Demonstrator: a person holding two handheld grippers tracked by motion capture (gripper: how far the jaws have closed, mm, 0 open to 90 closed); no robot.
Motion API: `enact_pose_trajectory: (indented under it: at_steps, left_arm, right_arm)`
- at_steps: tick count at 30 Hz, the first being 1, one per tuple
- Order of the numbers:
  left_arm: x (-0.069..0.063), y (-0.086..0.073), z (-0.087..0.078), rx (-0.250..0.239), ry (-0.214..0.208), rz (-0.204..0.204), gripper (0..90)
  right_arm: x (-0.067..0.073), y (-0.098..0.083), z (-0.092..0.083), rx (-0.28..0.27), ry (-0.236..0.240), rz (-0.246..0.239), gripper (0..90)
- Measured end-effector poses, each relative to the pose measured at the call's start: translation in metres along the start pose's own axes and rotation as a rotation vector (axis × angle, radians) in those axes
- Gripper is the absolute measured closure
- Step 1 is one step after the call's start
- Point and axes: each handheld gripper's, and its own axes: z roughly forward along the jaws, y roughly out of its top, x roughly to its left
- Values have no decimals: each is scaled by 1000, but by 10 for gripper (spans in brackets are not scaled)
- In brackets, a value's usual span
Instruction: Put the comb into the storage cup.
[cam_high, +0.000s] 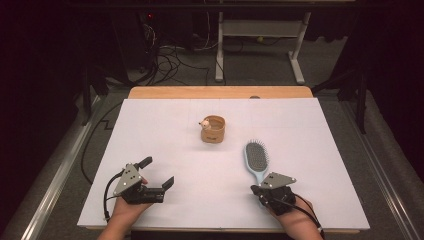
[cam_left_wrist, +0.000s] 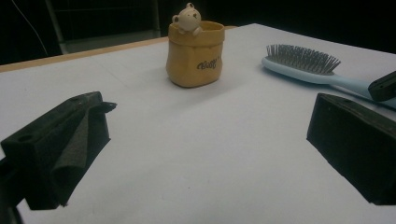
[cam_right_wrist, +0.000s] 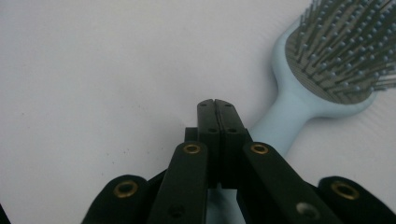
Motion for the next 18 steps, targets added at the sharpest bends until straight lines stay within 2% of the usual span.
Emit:
enact_pose_trajectory:
  at_steps: [6,11,15,18]
  left_arm:
    - [0,0,0,1,1,2,2]
    - [0,0,0,3,1,3,2]
    - [0,0,0,-2,1,-2,2]
    - [0,0,0,4,2,3,2]
  right_arm:
    - [-9,-8,-6,18,-26,12,900]
    - [-19,-15,-14,3,-33,41,900]
    - [-21,-16,-18,-25,-18,51,900]
    - [-25,-16,-22,-72,-1,87,900]
